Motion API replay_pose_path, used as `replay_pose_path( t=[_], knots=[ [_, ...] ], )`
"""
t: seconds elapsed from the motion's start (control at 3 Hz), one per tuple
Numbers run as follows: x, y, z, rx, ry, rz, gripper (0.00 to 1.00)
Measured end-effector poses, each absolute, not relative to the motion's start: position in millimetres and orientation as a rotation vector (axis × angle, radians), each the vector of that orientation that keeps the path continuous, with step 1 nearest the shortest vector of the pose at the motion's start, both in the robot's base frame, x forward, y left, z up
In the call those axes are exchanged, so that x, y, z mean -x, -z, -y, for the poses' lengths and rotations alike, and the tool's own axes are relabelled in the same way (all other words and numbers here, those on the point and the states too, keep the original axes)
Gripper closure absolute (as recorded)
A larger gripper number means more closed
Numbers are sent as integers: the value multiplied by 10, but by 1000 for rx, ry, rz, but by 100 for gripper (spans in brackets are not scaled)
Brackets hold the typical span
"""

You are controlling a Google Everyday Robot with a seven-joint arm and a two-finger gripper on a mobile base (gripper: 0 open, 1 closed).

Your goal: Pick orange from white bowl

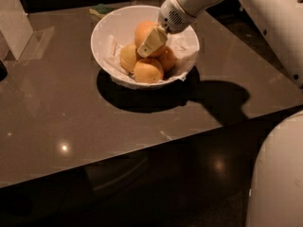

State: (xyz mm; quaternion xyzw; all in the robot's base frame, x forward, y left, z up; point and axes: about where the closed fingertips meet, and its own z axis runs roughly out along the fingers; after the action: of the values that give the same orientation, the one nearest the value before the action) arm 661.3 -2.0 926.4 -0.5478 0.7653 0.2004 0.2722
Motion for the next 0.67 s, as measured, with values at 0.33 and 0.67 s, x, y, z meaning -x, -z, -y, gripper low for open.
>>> replay_pose_path(
  t=[0.33,0.67],
  knots=[
    [-6612,-9263,17,1475,-540,-2060,88],
    [-6608,-9279,17,1475,-538,-2058,100]
  ],
)
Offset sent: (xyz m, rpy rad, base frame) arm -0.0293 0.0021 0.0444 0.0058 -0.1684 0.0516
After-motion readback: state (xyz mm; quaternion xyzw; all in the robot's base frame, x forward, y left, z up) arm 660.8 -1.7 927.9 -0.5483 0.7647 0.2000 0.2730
